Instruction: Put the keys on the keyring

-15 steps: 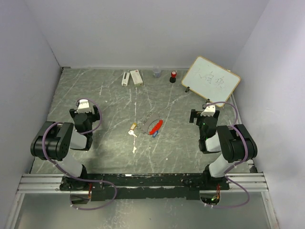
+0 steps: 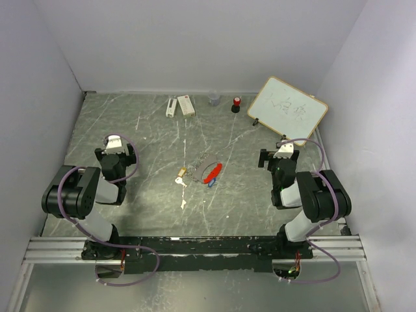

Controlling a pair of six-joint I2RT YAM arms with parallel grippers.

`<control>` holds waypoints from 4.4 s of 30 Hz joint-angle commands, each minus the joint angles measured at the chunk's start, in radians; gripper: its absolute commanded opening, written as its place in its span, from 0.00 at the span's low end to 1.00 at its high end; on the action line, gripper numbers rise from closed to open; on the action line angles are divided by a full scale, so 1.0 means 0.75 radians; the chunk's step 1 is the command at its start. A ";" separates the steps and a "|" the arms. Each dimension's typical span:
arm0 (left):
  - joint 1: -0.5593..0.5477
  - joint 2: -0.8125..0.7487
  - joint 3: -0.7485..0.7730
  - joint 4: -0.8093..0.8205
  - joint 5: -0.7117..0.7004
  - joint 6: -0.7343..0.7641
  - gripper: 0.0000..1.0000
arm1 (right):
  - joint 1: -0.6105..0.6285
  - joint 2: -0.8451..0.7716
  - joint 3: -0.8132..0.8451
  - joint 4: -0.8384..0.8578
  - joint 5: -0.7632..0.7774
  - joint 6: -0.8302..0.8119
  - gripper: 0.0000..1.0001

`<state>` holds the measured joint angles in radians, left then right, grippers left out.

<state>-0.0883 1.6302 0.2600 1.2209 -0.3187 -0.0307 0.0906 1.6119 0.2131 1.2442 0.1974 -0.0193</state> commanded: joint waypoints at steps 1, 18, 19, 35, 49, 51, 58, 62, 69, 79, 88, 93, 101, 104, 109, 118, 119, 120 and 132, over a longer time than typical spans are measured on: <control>0.006 -0.058 0.032 -0.098 -0.028 0.001 0.98 | -0.005 -0.141 0.009 -0.090 -0.008 -0.034 1.00; -0.012 -0.496 0.601 -1.069 0.744 -0.577 0.98 | 0.215 -0.661 0.602 -1.242 -0.741 0.215 1.00; -0.013 -0.519 0.601 -1.067 0.753 -0.583 0.98 | 0.214 -0.640 0.570 -1.178 -0.695 0.312 1.00; -0.248 -0.646 0.642 -1.237 0.586 -0.458 0.98 | 0.518 -0.298 0.787 -1.355 -0.520 0.376 0.93; -0.420 -0.678 0.485 -1.237 0.444 -0.486 0.85 | 0.804 -0.013 0.727 -1.284 -0.461 0.493 0.57; -0.422 -0.676 0.483 -1.248 0.438 -0.483 0.85 | 0.808 0.016 0.731 -1.279 -0.480 0.498 0.50; -0.424 -0.660 0.475 -1.246 0.431 -0.486 0.86 | 0.835 0.098 0.730 -1.221 -0.548 0.517 0.44; -0.424 -0.658 0.474 -1.242 0.429 -0.485 0.86 | 0.850 0.146 0.736 -1.202 -0.563 0.526 0.44; -0.424 -0.653 0.471 -1.235 0.429 -0.482 0.86 | 0.857 0.209 0.748 -1.173 -0.582 0.527 0.41; -0.424 -0.634 0.467 -1.223 0.432 -0.483 0.86 | 0.871 0.210 0.753 -1.166 -0.569 0.522 0.35; -0.424 -0.632 0.463 -1.219 0.426 -0.483 0.86 | 0.886 0.195 0.786 -1.190 -0.529 0.503 0.35; -0.424 -0.631 0.464 -1.221 0.421 -0.480 0.86 | 0.892 0.199 0.791 -1.181 -0.513 0.489 0.34; -0.424 -0.613 0.468 -1.218 0.422 -0.477 0.86 | 0.894 0.270 0.830 -1.199 -0.534 0.481 0.28; -0.424 -0.612 0.463 -1.212 0.418 -0.476 0.86 | 0.894 0.295 0.839 -1.202 -0.541 0.481 0.25; -0.424 -0.607 0.467 -1.217 0.416 -0.474 0.86 | 0.898 0.295 0.838 -1.207 -0.540 0.482 0.09; -0.424 -0.603 0.469 -1.206 0.436 -0.478 0.85 | 0.923 0.146 0.823 -1.235 -0.459 0.432 0.02; -0.424 -0.604 0.469 -1.200 0.451 -0.475 0.85 | 0.929 0.122 0.820 -1.240 -0.443 0.419 0.01; -0.425 -0.605 0.467 -1.189 0.486 -0.468 0.85 | 0.939 0.094 0.814 -1.243 -0.424 0.400 0.01; -0.481 -0.590 0.429 -1.035 0.875 -0.293 0.79 | 0.960 -0.189 0.752 -1.290 -0.195 0.265 0.00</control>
<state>-0.4309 1.1778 0.5938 0.3779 0.2188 -0.3016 0.8082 1.5261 0.7895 0.2993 -0.0235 0.2272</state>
